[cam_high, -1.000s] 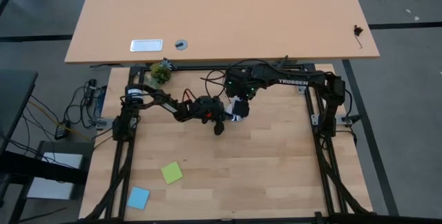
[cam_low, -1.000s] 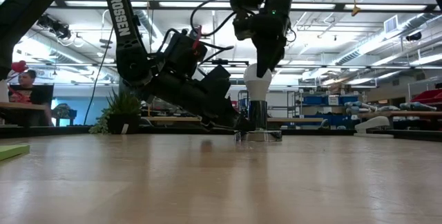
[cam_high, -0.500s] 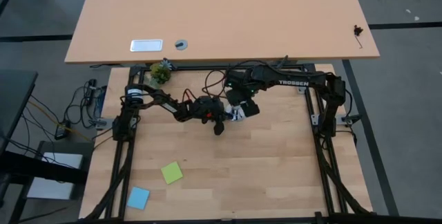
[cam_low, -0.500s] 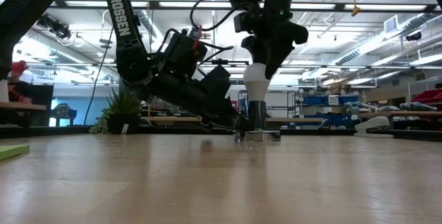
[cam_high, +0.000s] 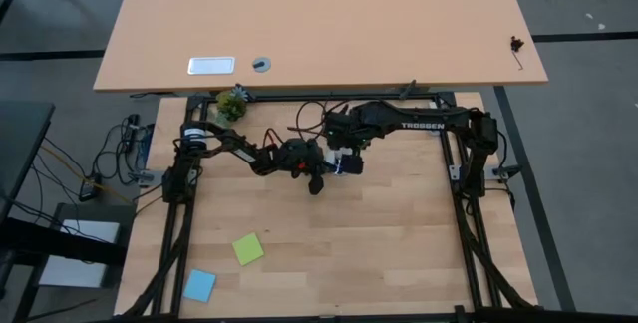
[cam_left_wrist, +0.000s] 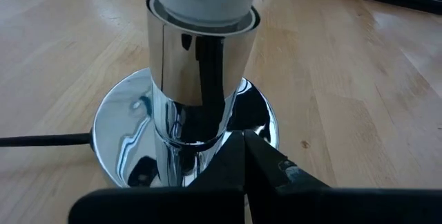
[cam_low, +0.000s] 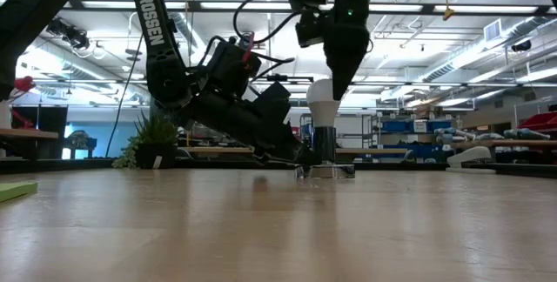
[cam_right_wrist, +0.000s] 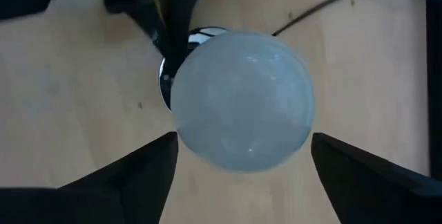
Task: Screw lightbulb
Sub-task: Remove the lightbulb from the lamp
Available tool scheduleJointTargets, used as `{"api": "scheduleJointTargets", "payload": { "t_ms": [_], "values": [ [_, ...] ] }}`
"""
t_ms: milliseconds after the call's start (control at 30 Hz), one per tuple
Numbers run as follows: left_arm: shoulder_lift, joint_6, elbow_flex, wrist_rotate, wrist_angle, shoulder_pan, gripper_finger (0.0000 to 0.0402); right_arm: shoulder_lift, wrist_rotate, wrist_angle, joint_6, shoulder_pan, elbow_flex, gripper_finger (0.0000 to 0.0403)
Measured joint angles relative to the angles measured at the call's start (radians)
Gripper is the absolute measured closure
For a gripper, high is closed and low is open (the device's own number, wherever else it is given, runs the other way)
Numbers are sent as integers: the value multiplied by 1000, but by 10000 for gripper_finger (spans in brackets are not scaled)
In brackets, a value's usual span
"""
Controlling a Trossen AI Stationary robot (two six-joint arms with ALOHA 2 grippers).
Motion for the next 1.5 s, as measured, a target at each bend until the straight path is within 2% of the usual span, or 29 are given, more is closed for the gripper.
{"api": "scheduleJointTargets", "payload": {
  "t_ms": [233, 500, 633, 800, 1000, 1200, 1267, 1367, 1500],
  "values": [
    [0, 0, 0, 4, 0, 0, 401, 0, -10, 28, 210, -15, 0, 57],
    [0, 0, 0, 7, 0, 0, 401, 0, -30, 131, 254, -22, 1, 58],
    [0, 0, 0, 7, 0, 0, 401, -1, -34, 129, 252, -23, 1, 75],
    [0, 0, 0, 7, 0, 0, 401, -2, -56, 124, 228, -32, 1, 115],
    [0, 0, 0, 7, 0, 0, 401, -3, -100, 108, 45, -36, 3, 146],
    [0, 0, 0, 7, 0, 0, 401, -4, -119, 110, -414, -25, 3, 144],
    [0, 0, 0, 7, 0, 0, 401, -4, -112, 123, -511, -19, 3, 141],
    [0, 0, 0, 7, 0, 0, 401, -4, -74, 143, -538, -5, 2, 133],
    [0, 1, 0, 10, 0, 0, 401, -7, -28, 150, -446, 27, 0, 113]
  ]
}}
